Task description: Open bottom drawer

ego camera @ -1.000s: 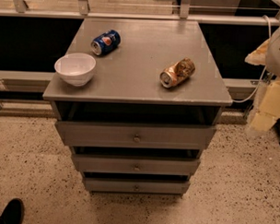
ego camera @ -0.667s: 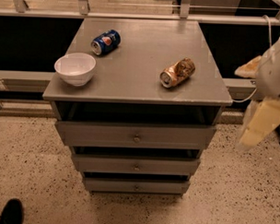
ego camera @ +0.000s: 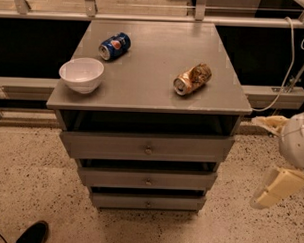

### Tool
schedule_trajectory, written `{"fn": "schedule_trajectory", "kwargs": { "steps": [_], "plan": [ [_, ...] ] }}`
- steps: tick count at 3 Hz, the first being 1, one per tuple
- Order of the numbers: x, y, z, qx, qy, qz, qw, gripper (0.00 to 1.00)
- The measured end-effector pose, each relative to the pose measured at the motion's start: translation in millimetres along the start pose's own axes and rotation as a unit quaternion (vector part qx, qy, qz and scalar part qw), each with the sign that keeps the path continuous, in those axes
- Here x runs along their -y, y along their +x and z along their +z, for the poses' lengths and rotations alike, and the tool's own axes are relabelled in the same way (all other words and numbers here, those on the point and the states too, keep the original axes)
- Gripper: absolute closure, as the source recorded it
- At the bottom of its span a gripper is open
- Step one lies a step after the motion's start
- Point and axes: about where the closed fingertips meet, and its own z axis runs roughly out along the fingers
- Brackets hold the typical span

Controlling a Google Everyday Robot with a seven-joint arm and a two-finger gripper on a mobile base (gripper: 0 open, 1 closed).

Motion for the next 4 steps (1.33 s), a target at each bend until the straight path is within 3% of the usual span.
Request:
{"fn": "schedule_trajectory", "kwargs": {
  "steps": [1,2,3,4],
  "plan": [
    [-0.4,-1.3,15.6,0.003,-0.012,0.000,0.9999,0.00],
    [-23.5,-2.3,84.2,0.077,-0.037,0.003,0.9963,0.00],
    [-36.2,-14.8,150.4,0.189,-0.028,0.023,0.9813,0.00],
    [-21.1,-19.0,186.3,0.296,0.004,-0.001,0.9551,0.00]
  ]
}}
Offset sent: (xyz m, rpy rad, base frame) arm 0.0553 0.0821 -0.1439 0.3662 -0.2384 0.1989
